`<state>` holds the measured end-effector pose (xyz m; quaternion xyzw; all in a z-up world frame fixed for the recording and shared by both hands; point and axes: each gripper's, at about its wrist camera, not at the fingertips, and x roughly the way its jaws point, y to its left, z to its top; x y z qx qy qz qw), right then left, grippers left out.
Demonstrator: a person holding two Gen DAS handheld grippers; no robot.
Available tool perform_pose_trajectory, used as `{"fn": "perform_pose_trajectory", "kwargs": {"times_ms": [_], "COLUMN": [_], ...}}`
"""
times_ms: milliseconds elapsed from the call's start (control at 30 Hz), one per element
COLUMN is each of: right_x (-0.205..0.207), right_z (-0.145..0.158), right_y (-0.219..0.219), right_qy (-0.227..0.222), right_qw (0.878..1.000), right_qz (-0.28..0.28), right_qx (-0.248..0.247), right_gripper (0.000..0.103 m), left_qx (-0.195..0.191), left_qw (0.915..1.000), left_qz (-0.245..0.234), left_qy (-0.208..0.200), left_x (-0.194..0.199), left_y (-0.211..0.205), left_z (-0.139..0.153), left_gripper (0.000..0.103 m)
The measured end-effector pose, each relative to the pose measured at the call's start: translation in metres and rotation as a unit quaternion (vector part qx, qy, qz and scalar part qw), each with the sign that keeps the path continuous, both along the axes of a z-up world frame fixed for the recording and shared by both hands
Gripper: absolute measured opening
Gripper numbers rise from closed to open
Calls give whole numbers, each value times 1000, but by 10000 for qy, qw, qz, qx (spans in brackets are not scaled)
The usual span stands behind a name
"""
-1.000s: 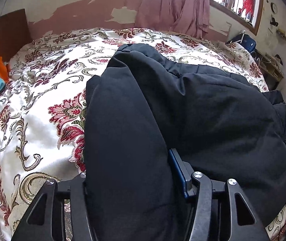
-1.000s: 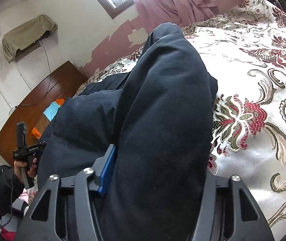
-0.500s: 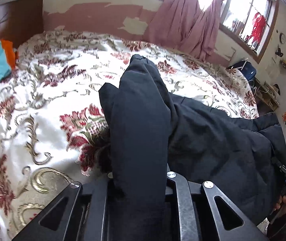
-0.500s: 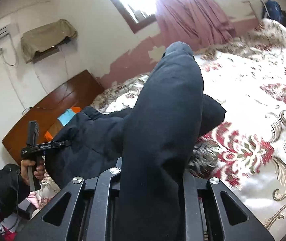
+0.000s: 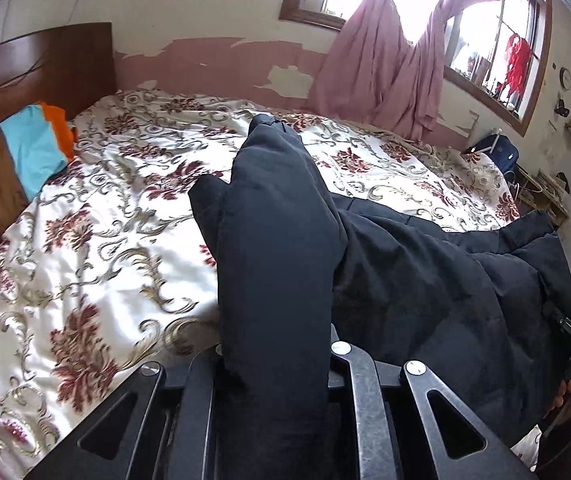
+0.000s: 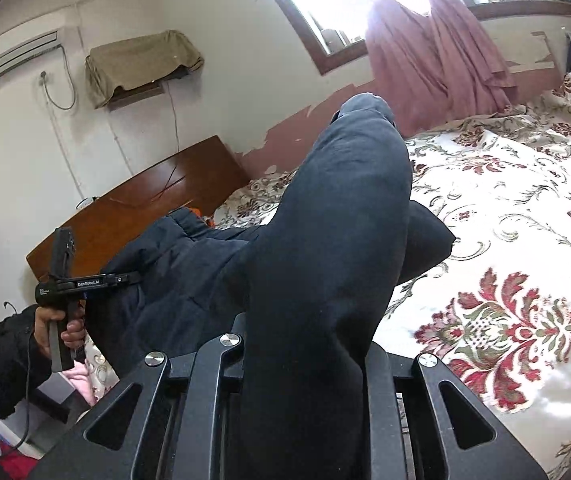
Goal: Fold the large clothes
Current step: 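Grasp the folded jacket bundle end with both grippers and lift it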
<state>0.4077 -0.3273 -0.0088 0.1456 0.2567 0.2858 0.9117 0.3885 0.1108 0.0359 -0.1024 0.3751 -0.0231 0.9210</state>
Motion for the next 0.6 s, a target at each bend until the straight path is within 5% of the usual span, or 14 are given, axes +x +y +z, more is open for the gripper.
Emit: {"fn": "perform_pose_trajectory", "kwargs": {"times_ms": [400, 600], "right_x": [0, 15], "right_z": [-15, -40], "right_y": [13, 8], "right_qy": [330, 911], "right_qw": [9975, 9885], "right_qz": [-439, -1060], "right_qx": [-440, -576], "right_gripper": [18, 33], "left_qx": [-29, -467], "left_qw": [9996, 9973], "left_qz": [-4, 215], "left_qy": [288, 521], "left_x": [-14, -14], "left_y": [17, 38], "left_z": [-48, -69], "left_gripper": [16, 35]}}
